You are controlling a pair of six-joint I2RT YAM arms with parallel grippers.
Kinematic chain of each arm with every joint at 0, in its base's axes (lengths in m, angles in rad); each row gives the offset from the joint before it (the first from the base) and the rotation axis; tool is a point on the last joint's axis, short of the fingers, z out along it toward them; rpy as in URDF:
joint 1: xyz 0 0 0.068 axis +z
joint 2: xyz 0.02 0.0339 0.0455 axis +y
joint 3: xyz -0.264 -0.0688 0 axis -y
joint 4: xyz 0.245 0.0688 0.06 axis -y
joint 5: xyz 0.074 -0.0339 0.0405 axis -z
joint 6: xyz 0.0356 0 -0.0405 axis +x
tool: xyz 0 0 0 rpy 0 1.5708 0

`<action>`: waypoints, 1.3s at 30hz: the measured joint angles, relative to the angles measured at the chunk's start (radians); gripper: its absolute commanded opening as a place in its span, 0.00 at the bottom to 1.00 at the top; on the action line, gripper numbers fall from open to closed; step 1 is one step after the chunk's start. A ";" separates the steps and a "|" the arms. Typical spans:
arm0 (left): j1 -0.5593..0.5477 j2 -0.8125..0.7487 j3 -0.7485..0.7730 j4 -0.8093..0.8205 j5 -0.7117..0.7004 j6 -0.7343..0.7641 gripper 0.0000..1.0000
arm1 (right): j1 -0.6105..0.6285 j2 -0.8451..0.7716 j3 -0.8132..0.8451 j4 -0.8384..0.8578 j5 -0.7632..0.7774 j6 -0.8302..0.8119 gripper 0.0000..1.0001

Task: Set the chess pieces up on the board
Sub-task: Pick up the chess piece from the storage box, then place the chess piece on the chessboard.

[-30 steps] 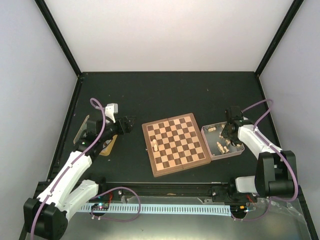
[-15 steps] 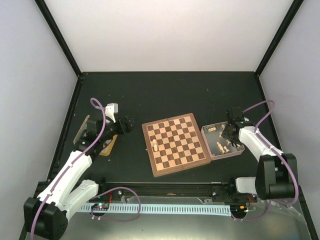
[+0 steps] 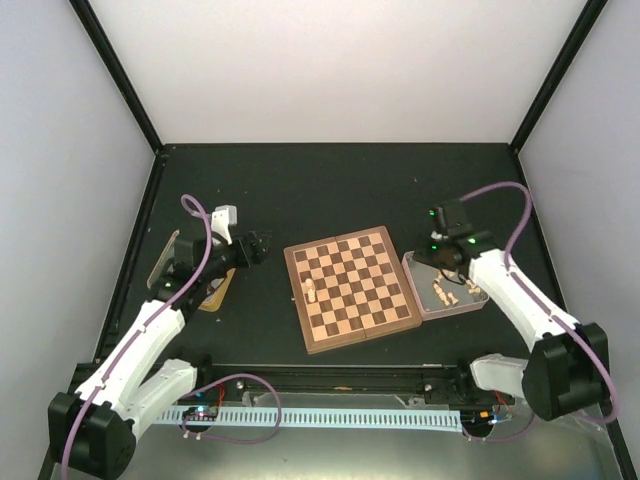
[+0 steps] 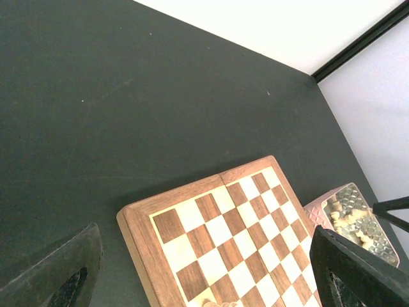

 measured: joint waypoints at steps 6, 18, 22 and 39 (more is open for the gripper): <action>0.000 0.006 0.000 0.002 -0.001 -0.008 0.91 | 0.271 0.153 0.159 0.019 -0.047 0.009 0.02; 0.000 -0.031 0.000 -0.026 -0.048 0.011 0.91 | 0.566 0.579 0.548 -0.046 -0.005 -0.019 0.05; 0.000 -0.034 0.000 -0.037 -0.062 0.015 0.91 | 0.613 0.697 0.677 -0.109 0.025 -0.040 0.06; 0.000 -0.160 -0.024 -0.075 -0.245 0.006 0.92 | 0.740 0.892 0.934 -0.286 0.094 -0.096 0.08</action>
